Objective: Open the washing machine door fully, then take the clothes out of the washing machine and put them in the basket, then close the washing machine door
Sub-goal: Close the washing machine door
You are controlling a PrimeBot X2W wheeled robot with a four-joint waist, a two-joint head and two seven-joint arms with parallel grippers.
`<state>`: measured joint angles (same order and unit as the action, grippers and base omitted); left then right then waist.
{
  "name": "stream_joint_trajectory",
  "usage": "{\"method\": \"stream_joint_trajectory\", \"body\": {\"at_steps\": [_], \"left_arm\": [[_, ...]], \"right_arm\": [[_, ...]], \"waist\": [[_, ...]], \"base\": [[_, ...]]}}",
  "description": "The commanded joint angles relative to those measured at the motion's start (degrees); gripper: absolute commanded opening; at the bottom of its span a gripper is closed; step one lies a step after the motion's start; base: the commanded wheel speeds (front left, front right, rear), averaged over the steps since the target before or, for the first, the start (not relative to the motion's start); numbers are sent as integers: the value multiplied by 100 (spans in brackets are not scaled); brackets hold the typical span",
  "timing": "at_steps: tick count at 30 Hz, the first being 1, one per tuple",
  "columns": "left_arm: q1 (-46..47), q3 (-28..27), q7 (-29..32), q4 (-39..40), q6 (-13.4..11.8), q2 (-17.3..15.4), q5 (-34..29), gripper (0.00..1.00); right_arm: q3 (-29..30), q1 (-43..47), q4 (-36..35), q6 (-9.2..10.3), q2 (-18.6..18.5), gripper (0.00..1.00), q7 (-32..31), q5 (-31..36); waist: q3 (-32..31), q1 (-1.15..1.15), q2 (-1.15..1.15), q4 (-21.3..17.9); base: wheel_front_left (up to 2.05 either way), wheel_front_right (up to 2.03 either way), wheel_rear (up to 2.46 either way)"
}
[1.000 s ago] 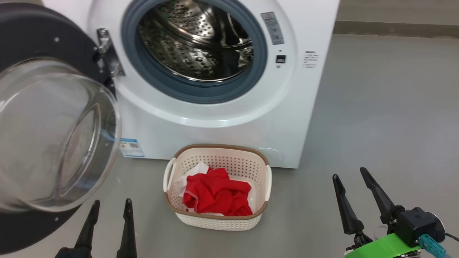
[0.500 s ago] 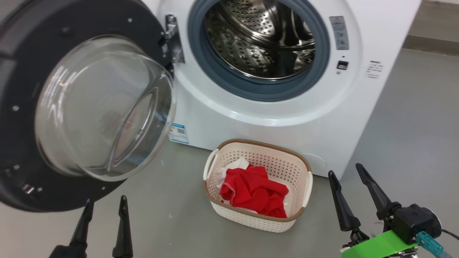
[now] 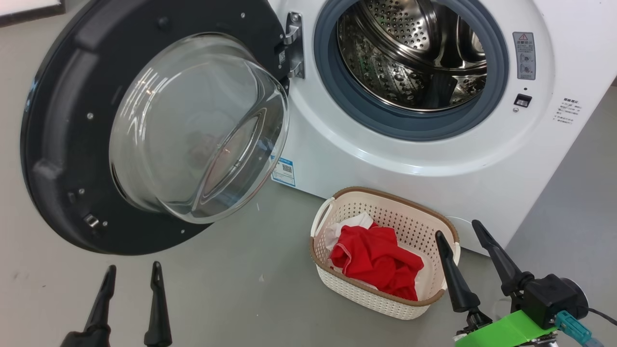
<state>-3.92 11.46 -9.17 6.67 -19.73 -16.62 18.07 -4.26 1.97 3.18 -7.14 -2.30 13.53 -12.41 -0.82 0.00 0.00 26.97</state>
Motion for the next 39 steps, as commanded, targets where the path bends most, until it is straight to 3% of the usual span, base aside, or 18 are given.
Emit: {"method": "stream_joint_trajectory", "body": {"at_steps": [1, 8, 9, 10, 19, 25, 33, 39], "left_arm": [[71, -230, -39, 171, -59, -112, -96, 100], [76, -253, -133, 219, -100, -64, -49, 100], [79, -258, -152, 234, -85, -47, -14, 14], [89, -261, -174, 253, -67, -37, 13, 0], [496, -791, -509, 662, 144, 249, 630, 0], [1141, -1420, -569, 630, 517, 508, 1372, 0], [2138, -2257, -580, 66, 1026, 799, 2562, 0], [2853, -2763, -376, -777, 1129, 633, 3296, 0]], "right_arm": [[-125, -232, -171, -35, -57, 100, -4, 65], [-169, -211, -188, -35, -57, 100, -49, 74], [-165, -209, -193, -35, -57, 100, -58, 80], [-160, -205, -200, -35, -57, 100, -65, 87], [-113, -176, -240, -35, -57, 100, -122, 111], [-137, -182, -238, -35, -57, 100, -155, 117], [-119, -153, -282, -35, -57, 100, -208, 150], [-94, -145, -317, -35, -57, 100, -256, 170]], "waist": [[-7, 0, 0, 36], [-24, 0, 0, -18], [-21, 0, 0, -31], [-19, 0, 0, -42], [-18, 0, 0, -74], [-52, 0, 0, -120], [-68, 0, 0, -201], [-78, 0, 0, -222]], "base": [[0, 0, 0], [0, 0, 0], [0, 0, 0], [0, 0, 0], [0, 0, 0], [0, 0, 0], [0, 0, 0], [0, 0, 0]]}}
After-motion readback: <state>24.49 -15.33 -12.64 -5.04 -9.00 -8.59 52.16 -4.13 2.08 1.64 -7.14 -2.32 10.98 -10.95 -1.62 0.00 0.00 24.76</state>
